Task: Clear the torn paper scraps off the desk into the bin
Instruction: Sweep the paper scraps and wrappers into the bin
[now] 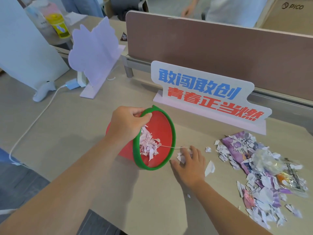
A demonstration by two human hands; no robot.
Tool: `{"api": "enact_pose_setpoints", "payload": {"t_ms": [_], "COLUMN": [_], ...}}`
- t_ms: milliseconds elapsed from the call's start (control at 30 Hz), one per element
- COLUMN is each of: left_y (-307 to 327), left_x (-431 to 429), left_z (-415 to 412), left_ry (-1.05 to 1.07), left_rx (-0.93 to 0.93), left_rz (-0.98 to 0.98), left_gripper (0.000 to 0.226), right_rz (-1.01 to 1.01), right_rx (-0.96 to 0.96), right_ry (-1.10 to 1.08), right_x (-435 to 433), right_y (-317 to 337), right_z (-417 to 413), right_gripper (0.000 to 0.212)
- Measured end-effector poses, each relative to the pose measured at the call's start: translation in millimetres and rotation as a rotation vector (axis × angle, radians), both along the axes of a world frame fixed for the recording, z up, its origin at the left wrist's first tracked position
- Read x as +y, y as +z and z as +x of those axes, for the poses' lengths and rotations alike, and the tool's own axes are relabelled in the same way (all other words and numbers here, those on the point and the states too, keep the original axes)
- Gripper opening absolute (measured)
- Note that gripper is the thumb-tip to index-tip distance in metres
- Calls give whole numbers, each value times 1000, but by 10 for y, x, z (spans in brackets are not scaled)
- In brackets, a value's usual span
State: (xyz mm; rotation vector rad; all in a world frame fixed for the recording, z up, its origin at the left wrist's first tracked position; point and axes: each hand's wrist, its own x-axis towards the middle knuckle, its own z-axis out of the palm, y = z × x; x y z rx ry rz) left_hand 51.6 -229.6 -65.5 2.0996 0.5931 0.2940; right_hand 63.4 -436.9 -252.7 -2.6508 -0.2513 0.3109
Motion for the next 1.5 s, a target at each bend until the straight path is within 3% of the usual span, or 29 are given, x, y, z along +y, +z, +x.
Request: {"api": "enact_pose_setpoints", "payload": {"t_ms": [200,267,367,467,567,667,833,900,967,1067,1133,1333,1500], "left_y": [14,-4,-19,-20,-25,-45,-34,-22,-16,-25,-44,-70,-150], "left_x": [-7,-5,5,15,10,-19,-121,-136,-129,-148,-178,-270,-261], "left_z": [-42,-50,-72,-107,-144,-159,-149,-149,-140,-115,-106,-80,-38], "left_ry": [-14,-25,-26,-19,-17,-26,-39,-34,-49,-62,-77,-110,-155], "left_rx": [2,10,19,5,-14,-26,-29,-35,-19,2,2,4,24], "left_rz": [74,111,144,155,157,140,106,74,56,43,45,98,106], "left_gripper": [17,20,22,14,13,15,10,10,11,13,13,2,13], "right_rz": [-106,-164,-192,-95,152,373,318,352,383,168,81,-145,-232], "right_rx": [-221,-295,-187,107,282,64,96,-51,-191,-147,-45,40,23], "right_ry": [246,274,265,52,-168,-46,504,426,160,-214,-298,-44,198], "right_x": [46,-19,-43,53,221,584,903,695,342,-317,-659,-840,-721], "right_y": [-112,-127,-12,122,364,793,899,814,736,443,266,103,65], "right_z": [30,68,137,248,348,230,39,60,114,305,457,547,36], "right_gripper": [8,21,30,7,28,34,52,47,33,33,41,59,62]}}
